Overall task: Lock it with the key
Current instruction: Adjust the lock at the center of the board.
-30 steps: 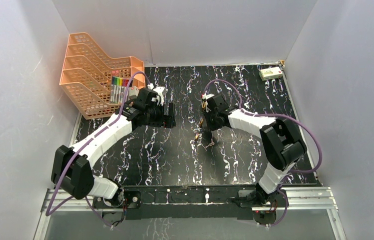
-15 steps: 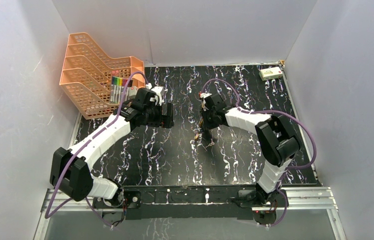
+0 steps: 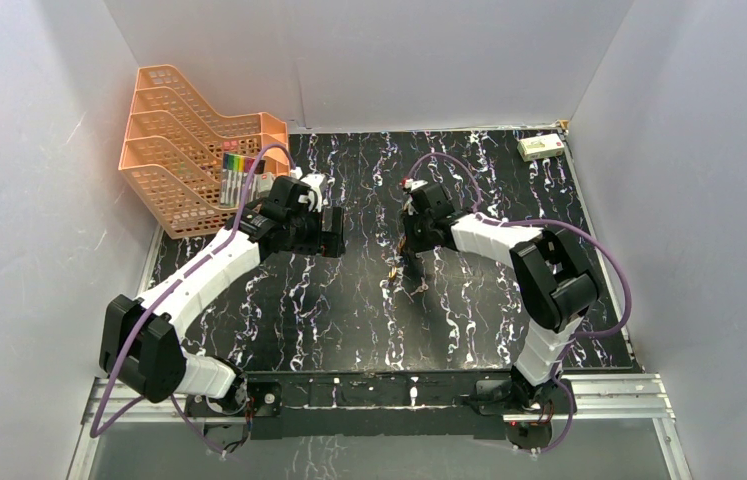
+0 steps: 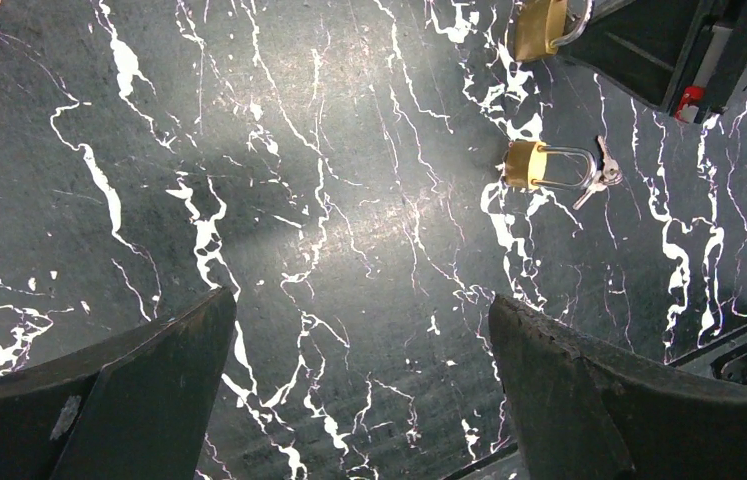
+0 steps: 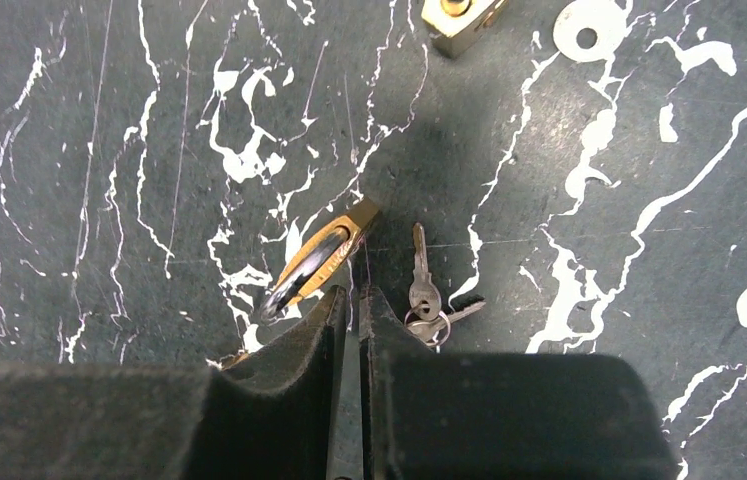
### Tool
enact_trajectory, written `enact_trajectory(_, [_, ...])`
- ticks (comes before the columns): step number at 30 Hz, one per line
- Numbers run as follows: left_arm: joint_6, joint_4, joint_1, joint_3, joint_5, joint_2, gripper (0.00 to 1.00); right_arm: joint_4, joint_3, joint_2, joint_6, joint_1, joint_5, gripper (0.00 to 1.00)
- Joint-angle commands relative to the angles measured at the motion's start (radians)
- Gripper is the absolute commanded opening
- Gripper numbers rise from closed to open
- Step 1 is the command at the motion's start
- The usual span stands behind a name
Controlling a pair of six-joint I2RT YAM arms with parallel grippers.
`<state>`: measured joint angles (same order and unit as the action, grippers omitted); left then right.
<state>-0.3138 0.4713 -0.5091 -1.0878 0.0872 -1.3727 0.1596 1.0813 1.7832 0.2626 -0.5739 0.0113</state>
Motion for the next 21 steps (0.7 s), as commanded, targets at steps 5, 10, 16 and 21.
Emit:
enact_trajectory(5, [0.014,0.021,0.011,-0.009,-0.001,0.032,0.98,-0.085,0.008,0.021,0.087,0.016,-0.005,0.18])
enact_trajectory(10, [0.016,0.021,0.014,-0.006,-0.003,0.033,0.98,-0.094,0.02,0.04,0.099,0.019,-0.041,0.18])
enact_trajectory(16, [0.018,0.021,0.02,0.002,-0.008,0.042,0.98,-0.094,0.027,0.053,0.104,0.02,-0.05,0.17])
enact_trajectory(21, [0.019,0.022,0.025,0.005,-0.007,0.046,0.98,-0.089,0.014,0.031,0.103,0.025,-0.044,0.17])
